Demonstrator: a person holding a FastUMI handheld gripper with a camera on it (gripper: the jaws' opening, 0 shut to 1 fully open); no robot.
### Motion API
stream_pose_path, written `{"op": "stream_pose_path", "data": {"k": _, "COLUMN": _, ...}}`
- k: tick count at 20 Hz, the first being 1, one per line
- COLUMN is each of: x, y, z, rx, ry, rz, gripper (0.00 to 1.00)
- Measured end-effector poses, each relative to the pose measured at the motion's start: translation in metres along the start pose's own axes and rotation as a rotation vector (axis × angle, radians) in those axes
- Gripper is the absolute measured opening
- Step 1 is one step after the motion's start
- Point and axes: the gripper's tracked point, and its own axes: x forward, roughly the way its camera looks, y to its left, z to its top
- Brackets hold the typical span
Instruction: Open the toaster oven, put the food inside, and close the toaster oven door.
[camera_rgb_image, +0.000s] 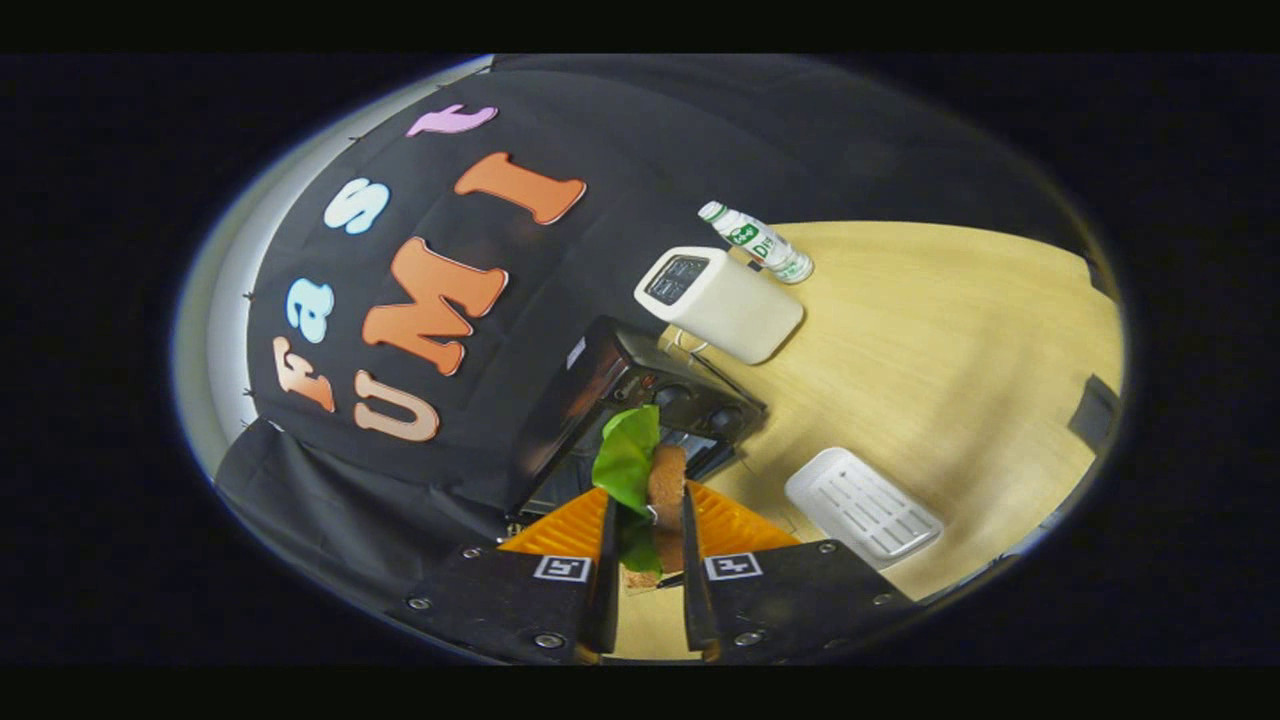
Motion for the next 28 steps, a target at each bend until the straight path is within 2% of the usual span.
{"op": "stream_pose_path", "data": {"k": 10, "x": 0.076, "y": 0.024, "z": -0.036, "rx": 0.184, "ry": -0.137, "rz": 0.000, "gripper": 0.27}}
{"op": "stream_pose_path", "data": {"k": 16, "x": 0.130, "y": 0.012, "z": -0.038, "rx": 0.292, "ry": -0.232, "rz": -0.063, "gripper": 0.27}}
{"op": "stream_pose_path", "data": {"k": 21, "x": 0.162, "y": 0.018, "z": -0.038, "rx": 0.304, "ry": -0.308, "rz": -0.119, "gripper": 0.27}}
{"op": "stream_pose_path", "data": {"k": 23, "x": 0.172, "y": 0.017, "z": -0.042, "rx": 0.300, "ry": -0.311, "rz": -0.156, "gripper": 0.29}}
{"op": "stream_pose_path", "data": {"k": 27, "x": 0.185, "y": 0.019, "z": -0.049, "rx": 0.244, "ry": -0.281, "rz": -0.240, "gripper": 0.41}}
{"op": "stream_pose_path", "data": {"k": 28, "x": 0.189, "y": 0.018, "z": -0.055, "rx": 0.230, "ry": -0.256, "rz": -0.262, "gripper": 0.50}}
